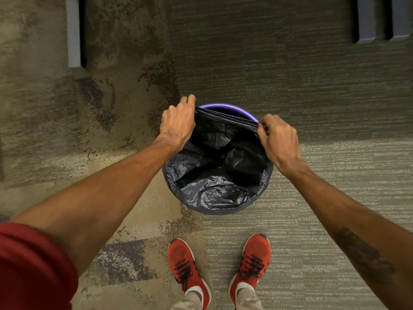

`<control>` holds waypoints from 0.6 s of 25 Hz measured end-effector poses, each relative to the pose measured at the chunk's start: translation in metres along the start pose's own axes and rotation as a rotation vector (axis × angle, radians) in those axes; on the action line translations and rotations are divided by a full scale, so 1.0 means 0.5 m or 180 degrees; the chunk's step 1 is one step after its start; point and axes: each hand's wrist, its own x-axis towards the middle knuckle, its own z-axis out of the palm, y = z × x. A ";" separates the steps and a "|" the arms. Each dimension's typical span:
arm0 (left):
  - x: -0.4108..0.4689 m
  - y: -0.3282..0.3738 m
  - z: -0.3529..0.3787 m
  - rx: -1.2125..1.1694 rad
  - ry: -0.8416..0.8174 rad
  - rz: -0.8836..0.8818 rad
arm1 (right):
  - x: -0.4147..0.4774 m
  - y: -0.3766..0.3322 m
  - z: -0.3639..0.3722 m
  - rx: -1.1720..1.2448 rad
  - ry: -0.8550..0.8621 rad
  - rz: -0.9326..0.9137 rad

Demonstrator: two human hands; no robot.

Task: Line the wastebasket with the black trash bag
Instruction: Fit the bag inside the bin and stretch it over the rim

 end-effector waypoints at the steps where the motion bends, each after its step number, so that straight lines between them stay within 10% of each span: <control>1: 0.001 0.000 0.001 0.0041 -0.0001 0.0017 | -0.002 -0.001 0.004 0.0016 0.0011 -0.0021; 15: 0.035 -0.038 0.005 0.0205 -0.0322 0.0377 | 0.079 0.038 0.033 0.0904 -0.0600 0.1003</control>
